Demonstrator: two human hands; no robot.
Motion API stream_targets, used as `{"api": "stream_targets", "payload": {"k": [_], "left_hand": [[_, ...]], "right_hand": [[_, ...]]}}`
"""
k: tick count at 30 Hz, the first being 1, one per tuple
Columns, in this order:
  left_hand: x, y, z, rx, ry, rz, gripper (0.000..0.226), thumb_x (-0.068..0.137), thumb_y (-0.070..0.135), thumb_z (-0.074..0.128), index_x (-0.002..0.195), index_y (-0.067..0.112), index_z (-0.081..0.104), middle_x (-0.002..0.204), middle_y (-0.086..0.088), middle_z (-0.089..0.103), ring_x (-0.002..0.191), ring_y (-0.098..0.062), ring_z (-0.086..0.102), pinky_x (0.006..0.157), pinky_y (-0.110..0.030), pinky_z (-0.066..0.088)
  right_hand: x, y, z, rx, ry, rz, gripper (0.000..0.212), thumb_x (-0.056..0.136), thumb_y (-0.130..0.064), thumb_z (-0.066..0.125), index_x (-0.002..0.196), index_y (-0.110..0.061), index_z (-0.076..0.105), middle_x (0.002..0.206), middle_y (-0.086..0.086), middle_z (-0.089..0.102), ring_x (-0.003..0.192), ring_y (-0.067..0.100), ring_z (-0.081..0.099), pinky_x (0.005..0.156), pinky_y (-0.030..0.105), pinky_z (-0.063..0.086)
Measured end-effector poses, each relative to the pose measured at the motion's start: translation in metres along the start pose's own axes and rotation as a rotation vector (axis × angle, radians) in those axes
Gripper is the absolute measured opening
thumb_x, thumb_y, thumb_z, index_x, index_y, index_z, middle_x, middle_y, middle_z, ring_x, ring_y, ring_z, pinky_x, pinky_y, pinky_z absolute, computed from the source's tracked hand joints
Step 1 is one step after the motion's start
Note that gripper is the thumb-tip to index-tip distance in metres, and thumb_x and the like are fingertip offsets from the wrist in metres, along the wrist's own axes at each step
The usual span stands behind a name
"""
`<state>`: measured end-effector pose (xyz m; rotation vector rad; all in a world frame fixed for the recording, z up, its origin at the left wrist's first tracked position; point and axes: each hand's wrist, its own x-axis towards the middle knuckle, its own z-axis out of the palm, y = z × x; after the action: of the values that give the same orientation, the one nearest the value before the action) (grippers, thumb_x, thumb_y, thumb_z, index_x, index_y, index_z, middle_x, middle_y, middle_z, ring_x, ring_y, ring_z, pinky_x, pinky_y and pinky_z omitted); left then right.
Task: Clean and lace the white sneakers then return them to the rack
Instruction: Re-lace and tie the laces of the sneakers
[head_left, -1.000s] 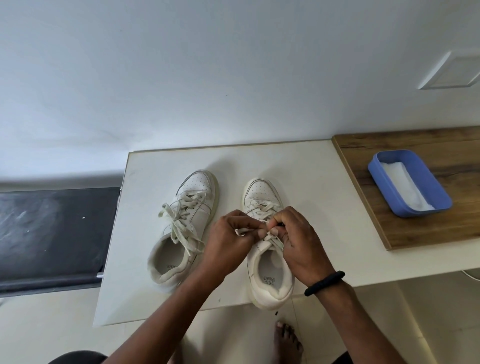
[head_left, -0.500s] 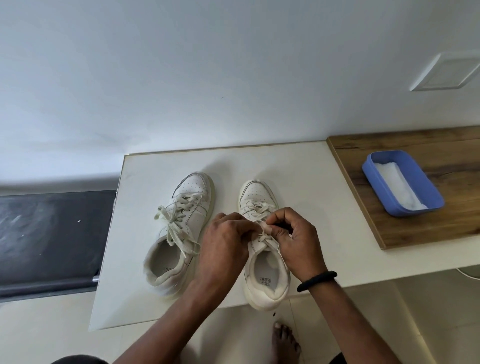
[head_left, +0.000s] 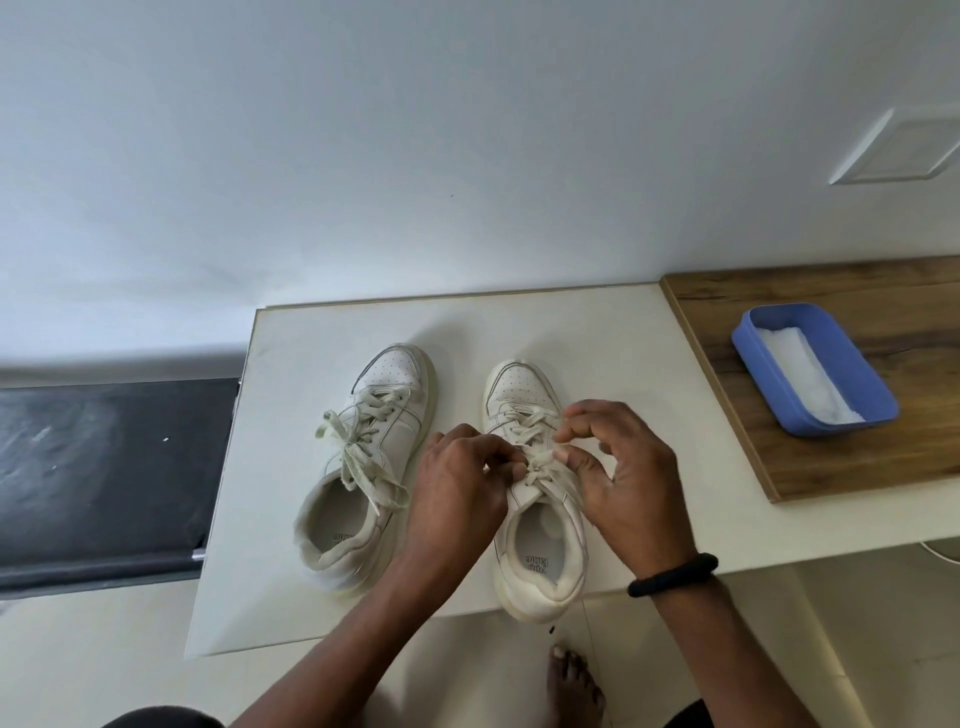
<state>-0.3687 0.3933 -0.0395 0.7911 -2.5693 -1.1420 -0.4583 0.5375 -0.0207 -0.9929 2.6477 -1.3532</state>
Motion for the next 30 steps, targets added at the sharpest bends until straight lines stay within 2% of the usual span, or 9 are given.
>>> {"api": "stream_targets", "payload": {"k": [2, 6, 12, 17, 23, 26, 30], "left_hand": [[0.000, -0.001, 0.001, -0.032, -0.007, -0.022, 0.011, 0.086, 0.024, 0.073, 0.083, 0.034, 0.076, 0.081, 0.013, 0.061, 0.089, -0.014, 0.057, 0.075, -0.026, 0.042], [0.000, -0.002, 0.003, -0.071, -0.006, -0.021, 0.017, 0.086, 0.017, 0.072, 0.079, 0.032, 0.075, 0.083, 0.013, 0.062, 0.087, -0.012, 0.060, 0.074, -0.027, 0.045], [0.001, -0.001, 0.001, -0.090, -0.020, 0.029, 0.015, 0.086, 0.014, 0.074, 0.080, 0.028, 0.075, 0.084, 0.013, 0.062, 0.086, -0.011, 0.059, 0.078, -0.030, 0.047], [0.001, -0.001, -0.001, -0.047, -0.023, 0.075, 0.010, 0.085, 0.017, 0.075, 0.082, 0.027, 0.076, 0.084, 0.012, 0.062, 0.086, -0.011, 0.058, 0.076, -0.026, 0.043], [-0.002, 0.001, -0.003, -0.085, -0.052, 0.024, 0.017, 0.085, 0.011, 0.071, 0.080, 0.027, 0.075, 0.083, 0.013, 0.066, 0.084, -0.005, 0.060, 0.073, -0.023, 0.047], [0.000, 0.001, -0.009, -0.140, -0.081, 0.029, 0.013, 0.083, 0.015, 0.076, 0.083, 0.028, 0.077, 0.080, 0.014, 0.065, 0.081, -0.002, 0.060, 0.073, -0.024, 0.047], [0.005, -0.005, -0.019, -0.056, -0.082, 0.117, 0.012, 0.085, 0.019, 0.076, 0.090, 0.029, 0.077, 0.086, 0.014, 0.064, 0.083, -0.001, 0.059, 0.074, -0.015, 0.043]], "right_hand": [[-0.002, -0.005, -0.010, -0.125, -0.068, -0.045, 0.017, 0.077, -0.009, 0.083, 0.082, -0.021, 0.072, 0.105, -0.010, 0.063, 0.101, 0.008, 0.063, 0.084, 0.022, 0.053], [-0.006, -0.007, -0.007, -0.247, -0.167, 0.002, 0.013, 0.076, -0.017, 0.084, 0.080, -0.025, 0.075, 0.093, -0.013, 0.056, 0.091, 0.008, 0.059, 0.075, 0.029, 0.057], [-0.006, -0.009, -0.002, -0.239, -0.145, 0.091, 0.008, 0.082, -0.020, 0.080, 0.083, -0.027, 0.076, 0.087, -0.013, 0.058, 0.081, 0.008, 0.060, 0.069, 0.030, 0.057], [-0.007, -0.013, 0.001, -0.234, -0.159, 0.118, 0.006, 0.080, -0.024, 0.082, 0.082, -0.026, 0.077, 0.085, -0.014, 0.060, 0.079, 0.006, 0.061, 0.068, 0.030, 0.056], [-0.007, -0.016, 0.003, -0.293, -0.130, 0.054, 0.014, 0.077, -0.021, 0.083, 0.074, -0.025, 0.069, 0.084, -0.014, 0.057, 0.073, 0.008, 0.060, 0.061, 0.031, 0.055], [-0.006, -0.013, 0.003, -0.246, -0.127, 0.034, 0.016, 0.075, -0.019, 0.082, 0.071, -0.024, 0.067, 0.083, -0.014, 0.058, 0.073, 0.007, 0.060, 0.061, 0.033, 0.056], [-0.003, -0.005, -0.009, -0.079, -0.132, 0.098, 0.016, 0.074, -0.015, 0.083, 0.069, -0.021, 0.070, 0.080, -0.013, 0.062, 0.076, 0.007, 0.064, 0.065, 0.033, 0.058]]}}
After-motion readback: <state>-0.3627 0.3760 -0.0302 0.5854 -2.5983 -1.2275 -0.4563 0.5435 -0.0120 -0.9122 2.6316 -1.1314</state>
